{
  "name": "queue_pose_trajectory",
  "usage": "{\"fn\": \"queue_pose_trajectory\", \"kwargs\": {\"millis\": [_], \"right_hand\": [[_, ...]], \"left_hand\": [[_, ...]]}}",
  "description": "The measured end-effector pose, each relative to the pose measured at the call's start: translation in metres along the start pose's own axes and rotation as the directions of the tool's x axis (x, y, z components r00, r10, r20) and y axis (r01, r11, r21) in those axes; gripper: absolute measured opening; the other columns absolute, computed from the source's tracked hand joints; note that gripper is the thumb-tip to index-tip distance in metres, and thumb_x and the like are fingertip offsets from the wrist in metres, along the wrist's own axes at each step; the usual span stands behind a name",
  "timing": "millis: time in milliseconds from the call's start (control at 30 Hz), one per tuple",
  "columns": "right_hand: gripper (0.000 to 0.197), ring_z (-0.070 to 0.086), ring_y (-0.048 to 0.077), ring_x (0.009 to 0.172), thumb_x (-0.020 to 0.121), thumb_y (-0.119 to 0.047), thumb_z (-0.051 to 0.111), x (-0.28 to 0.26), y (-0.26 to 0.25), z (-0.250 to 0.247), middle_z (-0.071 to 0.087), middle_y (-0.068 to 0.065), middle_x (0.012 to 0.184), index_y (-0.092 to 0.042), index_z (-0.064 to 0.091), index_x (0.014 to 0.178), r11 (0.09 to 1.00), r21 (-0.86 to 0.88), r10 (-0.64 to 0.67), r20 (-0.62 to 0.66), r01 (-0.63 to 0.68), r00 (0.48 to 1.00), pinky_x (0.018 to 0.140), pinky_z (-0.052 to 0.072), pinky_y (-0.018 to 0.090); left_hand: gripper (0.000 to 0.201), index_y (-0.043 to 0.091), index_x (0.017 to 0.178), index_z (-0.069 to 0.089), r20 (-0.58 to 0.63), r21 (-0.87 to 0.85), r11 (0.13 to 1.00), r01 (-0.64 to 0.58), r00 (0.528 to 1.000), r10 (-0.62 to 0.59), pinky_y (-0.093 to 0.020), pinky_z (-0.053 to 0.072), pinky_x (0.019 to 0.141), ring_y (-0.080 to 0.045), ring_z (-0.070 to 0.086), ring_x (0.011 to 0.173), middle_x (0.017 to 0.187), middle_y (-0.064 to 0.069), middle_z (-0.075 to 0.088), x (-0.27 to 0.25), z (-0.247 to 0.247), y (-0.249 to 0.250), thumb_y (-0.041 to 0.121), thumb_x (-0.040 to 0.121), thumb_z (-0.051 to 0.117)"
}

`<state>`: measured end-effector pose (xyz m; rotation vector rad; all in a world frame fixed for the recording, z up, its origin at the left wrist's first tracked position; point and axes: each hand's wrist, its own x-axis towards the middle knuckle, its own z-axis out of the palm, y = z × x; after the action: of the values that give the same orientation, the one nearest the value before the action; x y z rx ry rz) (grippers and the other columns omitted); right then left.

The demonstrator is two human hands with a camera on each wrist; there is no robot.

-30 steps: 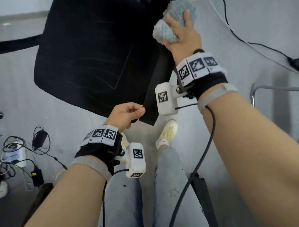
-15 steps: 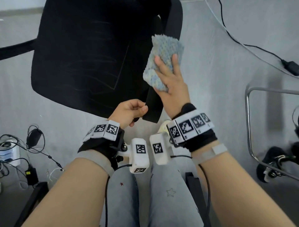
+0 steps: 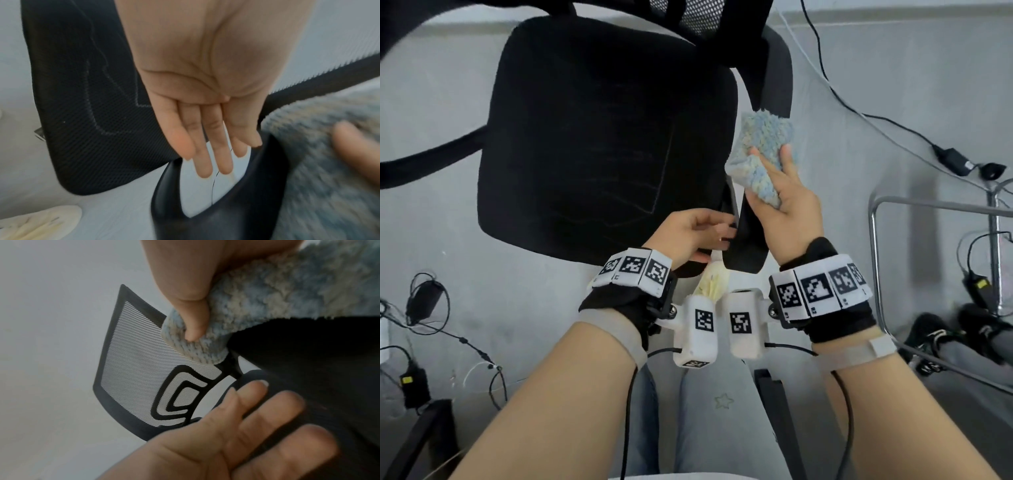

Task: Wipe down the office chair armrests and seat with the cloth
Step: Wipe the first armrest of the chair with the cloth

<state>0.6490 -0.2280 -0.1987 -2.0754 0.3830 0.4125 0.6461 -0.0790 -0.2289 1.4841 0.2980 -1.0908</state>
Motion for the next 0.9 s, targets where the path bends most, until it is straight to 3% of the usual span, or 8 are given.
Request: {"fn": "queue_pose_trajectory", "kwargs": {"millis": [133,233,300,400,533,667,800,900], "right_hand": [[0.038,0.047,0.021,0.125,0.092,-0.022,0.052,-0.008,-0.032,0.021,0.048,0.007,0.139,-0.021,0.050,0.129,0.998,0.065,-0.003,-0.076,0.008,0.997,0.106,0.039,0.037],[0.011,0.056,-0.004,0.075,0.092,-0.021,0.052,-0.011,-0.063,0.049,0.063,-0.014,0.076,-0.023,0.062,0.086,0.985,0.146,-0.079,-0.093,0.092,0.993,0.073,0.047,0.021],[0.029,0.049,-0.007,0.056,0.092,-0.017,0.052,-0.010,-0.084,0.073,0.054,-0.020,0.054,-0.030,0.051,0.065,0.969,0.237,-0.060,-0.075,0.076,0.995,0.059,0.039,0.009],[0.024,0.053,0.004,0.068,0.087,-0.023,0.054,-0.010,-0.118,0.123,0.056,-0.013,0.063,-0.024,0.054,0.063,0.912,0.410,0.033,-0.042,-0.013,0.999,0.069,0.048,0.024],[0.023,0.056,0.026,0.084,0.081,-0.027,0.057,-0.006,-0.160,0.200,0.059,0.025,0.081,-0.007,0.061,0.072,0.781,0.615,0.167,-0.037,-0.110,0.985,0.084,0.048,0.048],[0.024,0.058,0.025,0.085,0.088,-0.021,0.057,0.005,-0.200,0.267,0.060,0.007,0.080,0.000,0.061,0.077,0.722,0.686,0.239,-0.121,-0.093,0.963,0.085,0.050,0.045],[0.023,0.061,0.014,0.076,0.091,-0.019,0.055,0.016,-0.236,0.312,0.062,-0.002,0.073,-0.019,0.062,0.068,0.716,0.695,0.286,-0.202,-0.069,0.937,0.081,0.053,0.038],[0.029,0.059,0.014,0.076,0.089,-0.022,0.057,0.029,-0.251,0.336,0.061,-0.004,0.069,-0.023,0.063,0.060,0.746,0.666,0.275,-0.263,-0.033,0.925,0.081,0.052,0.039]], "left_hand": [[0.022,0.031,0.111,0.058,-0.160,-0.054,0.994,-0.097,0.983,0.088,-0.020,0.051,0.076,-0.002,0.065,0.098,0.104,0.012,0.068,-0.027,-0.041,0.009,0.024,0.095,0.044],[0.023,0.031,0.110,0.059,-0.284,-0.096,0.980,-0.175,0.948,0.141,-0.022,0.051,0.078,-0.003,0.066,0.097,0.105,0.011,0.069,-0.052,-0.078,0.009,0.023,0.095,0.043],[0.022,0.033,0.106,0.060,-0.362,-0.113,0.970,-0.217,0.918,0.163,-0.024,0.051,0.080,-0.005,0.066,0.097,0.102,0.010,0.070,-0.070,-0.107,0.006,0.022,0.095,0.044],[0.023,0.035,0.103,0.060,-0.457,-0.095,0.959,-0.267,0.867,0.197,-0.025,0.049,0.080,-0.005,0.067,0.095,0.100,0.011,0.070,-0.099,-0.162,-0.003,0.022,0.095,0.044],[0.025,0.036,0.097,0.061,-0.530,-0.061,0.946,-0.319,0.813,0.240,-0.023,0.049,0.077,-0.002,0.066,0.088,0.093,0.013,0.071,-0.132,-0.250,-0.013,0.017,0.094,0.044],[0.028,0.036,0.092,0.062,-0.545,-0.036,0.927,-0.373,0.785,0.294,-0.020,0.048,0.070,-0.001,0.065,0.079,0.082,0.016,0.072,-0.159,-0.338,-0.015,0.011,0.092,0.047],[0.027,0.030,0.092,0.060,-0.590,-0.026,0.918,-0.396,0.747,0.306,-0.015,0.048,0.066,0.002,0.062,0.075,0.083,0.014,0.069,-0.169,-0.405,-0.021,0.006,0.090,0.048],[0.026,0.019,0.102,0.058,-0.655,-0.010,0.923,-0.384,0.700,0.284,-0.017,0.048,0.077,0.011,0.056,0.078,0.096,0.009,0.062,-0.157,-0.432,-0.034,0.001,0.089,0.047]]}}
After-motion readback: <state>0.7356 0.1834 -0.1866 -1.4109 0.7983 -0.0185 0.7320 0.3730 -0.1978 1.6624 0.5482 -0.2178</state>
